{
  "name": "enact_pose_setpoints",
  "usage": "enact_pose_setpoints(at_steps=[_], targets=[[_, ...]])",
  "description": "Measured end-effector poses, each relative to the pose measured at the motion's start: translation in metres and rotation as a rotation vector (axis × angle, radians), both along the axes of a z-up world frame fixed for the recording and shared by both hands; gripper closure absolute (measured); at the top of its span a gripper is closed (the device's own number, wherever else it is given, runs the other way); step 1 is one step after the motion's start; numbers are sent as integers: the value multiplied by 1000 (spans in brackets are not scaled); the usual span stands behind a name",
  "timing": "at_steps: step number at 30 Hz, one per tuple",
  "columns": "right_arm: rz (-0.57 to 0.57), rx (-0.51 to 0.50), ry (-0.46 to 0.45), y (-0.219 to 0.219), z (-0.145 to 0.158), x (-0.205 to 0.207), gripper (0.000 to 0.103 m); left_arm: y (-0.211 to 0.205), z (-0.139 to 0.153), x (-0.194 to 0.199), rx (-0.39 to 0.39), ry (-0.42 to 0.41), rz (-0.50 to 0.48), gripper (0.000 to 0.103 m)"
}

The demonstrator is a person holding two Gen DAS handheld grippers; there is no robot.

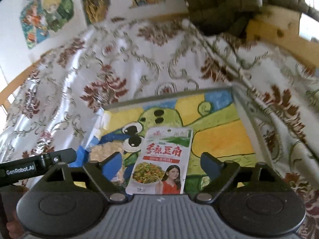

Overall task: Organize snacks
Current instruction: 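Open both tools to release the bags in the tray and withdraw, then move both tools back toward the remaining snacks beside the tray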

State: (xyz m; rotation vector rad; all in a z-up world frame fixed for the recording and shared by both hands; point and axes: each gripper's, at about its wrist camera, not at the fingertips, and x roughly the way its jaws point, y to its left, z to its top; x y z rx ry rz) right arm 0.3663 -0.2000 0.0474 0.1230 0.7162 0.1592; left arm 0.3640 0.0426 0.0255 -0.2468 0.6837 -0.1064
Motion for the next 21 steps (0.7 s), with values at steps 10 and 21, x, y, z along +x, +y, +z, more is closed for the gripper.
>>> enact_pose_setpoints(at_steps=[10,21], targets=[[-11,-61,-211,-4,31,-115,0,-12,15,-99,133,-194,-11,1],[-32,-97,-178,-3,21,-213,0,-36,-3,-181,201,-183,-131,1]])
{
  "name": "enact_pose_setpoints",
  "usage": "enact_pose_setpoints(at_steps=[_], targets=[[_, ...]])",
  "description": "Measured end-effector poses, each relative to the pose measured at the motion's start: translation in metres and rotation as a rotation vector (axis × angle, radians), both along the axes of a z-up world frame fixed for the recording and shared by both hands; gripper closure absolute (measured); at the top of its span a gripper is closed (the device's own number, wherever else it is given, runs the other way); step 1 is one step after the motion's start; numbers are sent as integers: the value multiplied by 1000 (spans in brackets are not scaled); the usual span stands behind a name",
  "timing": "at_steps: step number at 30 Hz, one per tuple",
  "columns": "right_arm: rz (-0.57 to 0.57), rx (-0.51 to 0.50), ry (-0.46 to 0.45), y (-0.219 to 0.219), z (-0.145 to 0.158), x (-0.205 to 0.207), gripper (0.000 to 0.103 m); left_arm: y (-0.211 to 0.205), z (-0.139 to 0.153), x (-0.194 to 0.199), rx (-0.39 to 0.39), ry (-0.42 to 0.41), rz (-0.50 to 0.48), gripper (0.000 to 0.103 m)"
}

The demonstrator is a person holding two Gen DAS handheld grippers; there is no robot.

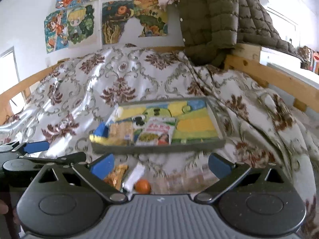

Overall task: Organize snacks
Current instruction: 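Move both tools back toward the remaining snacks beside the tray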

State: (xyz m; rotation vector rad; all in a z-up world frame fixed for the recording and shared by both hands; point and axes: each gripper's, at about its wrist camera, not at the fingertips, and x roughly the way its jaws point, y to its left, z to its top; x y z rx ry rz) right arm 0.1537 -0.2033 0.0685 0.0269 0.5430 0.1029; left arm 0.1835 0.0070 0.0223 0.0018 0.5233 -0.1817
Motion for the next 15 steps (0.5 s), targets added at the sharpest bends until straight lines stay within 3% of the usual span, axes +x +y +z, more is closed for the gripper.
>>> enact_pose_setpoints(at_steps=[15], targets=[[-84,-23,141,-24,-43,-60,0,-24,-36,-56,86,131,-87,1]])
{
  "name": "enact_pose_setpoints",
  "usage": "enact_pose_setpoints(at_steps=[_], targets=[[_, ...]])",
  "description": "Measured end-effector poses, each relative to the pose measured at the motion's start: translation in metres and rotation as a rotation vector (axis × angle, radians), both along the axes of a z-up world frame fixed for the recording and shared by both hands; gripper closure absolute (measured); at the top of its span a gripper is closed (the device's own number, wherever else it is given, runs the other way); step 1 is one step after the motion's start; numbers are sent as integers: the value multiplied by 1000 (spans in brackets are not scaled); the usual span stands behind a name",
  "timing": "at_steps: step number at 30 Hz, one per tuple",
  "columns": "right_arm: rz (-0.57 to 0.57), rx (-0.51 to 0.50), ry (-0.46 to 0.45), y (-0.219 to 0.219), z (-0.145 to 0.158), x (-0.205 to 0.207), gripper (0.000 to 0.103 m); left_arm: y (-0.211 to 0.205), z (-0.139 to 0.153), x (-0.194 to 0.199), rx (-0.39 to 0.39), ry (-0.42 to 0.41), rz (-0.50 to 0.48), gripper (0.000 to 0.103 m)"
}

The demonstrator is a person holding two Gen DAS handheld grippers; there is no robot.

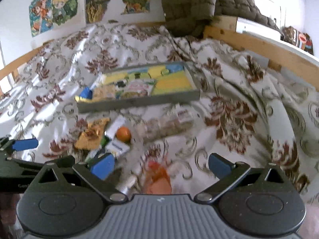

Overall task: Organize snacks
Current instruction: 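Move both tools back toward the remaining snacks beside the tray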

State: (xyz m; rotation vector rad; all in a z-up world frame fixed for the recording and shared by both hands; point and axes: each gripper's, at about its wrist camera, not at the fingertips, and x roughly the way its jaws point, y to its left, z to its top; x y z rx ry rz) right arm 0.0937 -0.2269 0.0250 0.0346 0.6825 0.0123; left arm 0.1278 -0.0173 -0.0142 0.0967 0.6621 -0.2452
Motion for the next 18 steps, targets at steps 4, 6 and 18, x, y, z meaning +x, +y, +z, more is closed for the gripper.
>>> enact_pose_setpoints(at_steps=[4,6,18], targets=[[19,-20,48,4,-11,-6,0,-2,-6,-4,19,25,2,1],[29,-21,64,6,-16,-8,0,-3,-8,-5,26,37,-1,1],[30,-49,123,5,-33,-12,0,-8,-18,-17,53,72,-51,1]])
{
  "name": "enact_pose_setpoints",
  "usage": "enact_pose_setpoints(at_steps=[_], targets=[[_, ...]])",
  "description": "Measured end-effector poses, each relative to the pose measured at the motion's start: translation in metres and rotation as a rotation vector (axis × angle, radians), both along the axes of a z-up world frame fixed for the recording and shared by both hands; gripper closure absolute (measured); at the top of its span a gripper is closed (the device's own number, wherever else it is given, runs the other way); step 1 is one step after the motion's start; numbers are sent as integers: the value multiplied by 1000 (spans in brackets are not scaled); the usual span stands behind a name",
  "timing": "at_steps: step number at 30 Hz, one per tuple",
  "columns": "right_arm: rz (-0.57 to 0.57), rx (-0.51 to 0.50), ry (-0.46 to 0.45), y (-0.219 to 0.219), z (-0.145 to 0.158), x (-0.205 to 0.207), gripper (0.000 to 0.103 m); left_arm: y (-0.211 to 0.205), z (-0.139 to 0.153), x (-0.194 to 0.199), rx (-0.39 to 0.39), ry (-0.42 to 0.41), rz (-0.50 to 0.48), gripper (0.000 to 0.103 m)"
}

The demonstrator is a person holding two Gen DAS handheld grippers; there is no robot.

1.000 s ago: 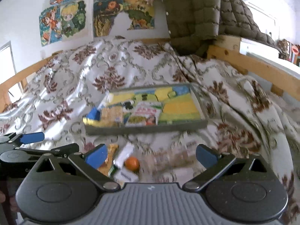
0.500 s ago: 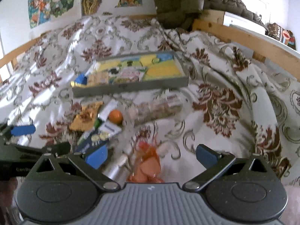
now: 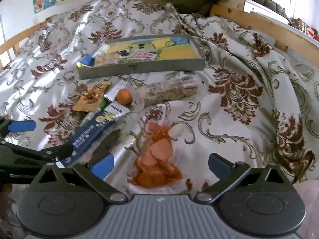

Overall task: Organize snacks
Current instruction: 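Move both tools back toward the remaining snacks beside the tray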

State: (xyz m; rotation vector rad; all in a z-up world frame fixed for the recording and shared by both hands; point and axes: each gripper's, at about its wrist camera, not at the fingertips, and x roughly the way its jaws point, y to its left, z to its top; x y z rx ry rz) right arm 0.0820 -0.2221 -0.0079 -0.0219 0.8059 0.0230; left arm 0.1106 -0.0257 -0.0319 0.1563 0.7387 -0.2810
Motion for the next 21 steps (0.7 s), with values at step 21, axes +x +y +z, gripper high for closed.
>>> enact_pose_setpoints(at_steps=[21], targets=[[2,-49,54,-7,-15,19,0,-28,-13,-6,-78,9,-239,13]])
